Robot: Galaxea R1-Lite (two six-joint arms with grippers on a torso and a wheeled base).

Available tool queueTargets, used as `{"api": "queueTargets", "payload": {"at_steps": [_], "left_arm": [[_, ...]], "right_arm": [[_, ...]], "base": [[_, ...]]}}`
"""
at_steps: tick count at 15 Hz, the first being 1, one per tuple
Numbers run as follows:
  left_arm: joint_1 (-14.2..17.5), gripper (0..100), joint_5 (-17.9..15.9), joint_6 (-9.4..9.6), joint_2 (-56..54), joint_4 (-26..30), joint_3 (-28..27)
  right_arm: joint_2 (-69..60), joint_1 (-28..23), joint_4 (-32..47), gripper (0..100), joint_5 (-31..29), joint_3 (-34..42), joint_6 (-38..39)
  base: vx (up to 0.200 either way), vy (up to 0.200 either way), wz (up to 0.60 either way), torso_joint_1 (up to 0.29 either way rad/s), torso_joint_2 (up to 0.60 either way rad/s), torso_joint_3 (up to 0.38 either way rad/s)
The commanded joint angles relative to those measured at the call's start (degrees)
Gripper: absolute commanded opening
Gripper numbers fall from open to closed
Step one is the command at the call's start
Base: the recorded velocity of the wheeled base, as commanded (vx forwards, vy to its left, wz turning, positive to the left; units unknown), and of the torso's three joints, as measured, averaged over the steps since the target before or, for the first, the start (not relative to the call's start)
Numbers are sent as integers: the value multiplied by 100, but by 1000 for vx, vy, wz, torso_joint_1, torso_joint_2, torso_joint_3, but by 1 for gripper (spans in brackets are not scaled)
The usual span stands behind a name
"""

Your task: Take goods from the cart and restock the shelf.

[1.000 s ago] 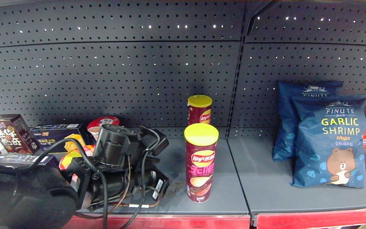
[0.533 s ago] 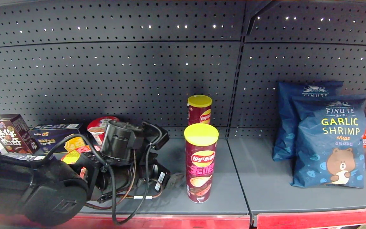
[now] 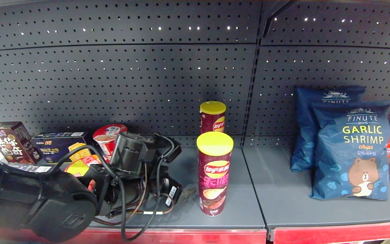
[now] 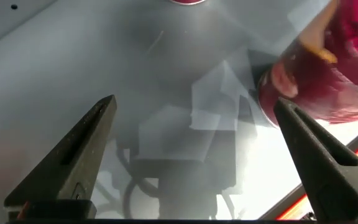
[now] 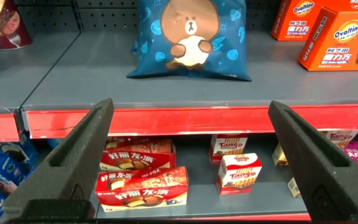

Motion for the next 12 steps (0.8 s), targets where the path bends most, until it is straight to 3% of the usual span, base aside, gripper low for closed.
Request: {"api": "queueTargets", "payload": {"at_steps": [1,5,7,12], "left_arm": [[-45,100,-7,2,-10,-4,-10],[-221,100,-15,-24,-10,5,-45],[-274,100,-7,-165,-10,5,-45],[-283,100,2,-165,-10,-4,-27]], "right_arm": [[9,-2,6,100,0,-7,-4],[9,-2,6,100,0,-7,-4],[9,-2,6,100,0,-7,-4],[9,7,6,100,0,-7,-4]], "base": [[0,0,0,0,0,0],[0,0,0,0,0,0],[0,0,0,0,0,0],[0,0,0,0,0,0]]}}
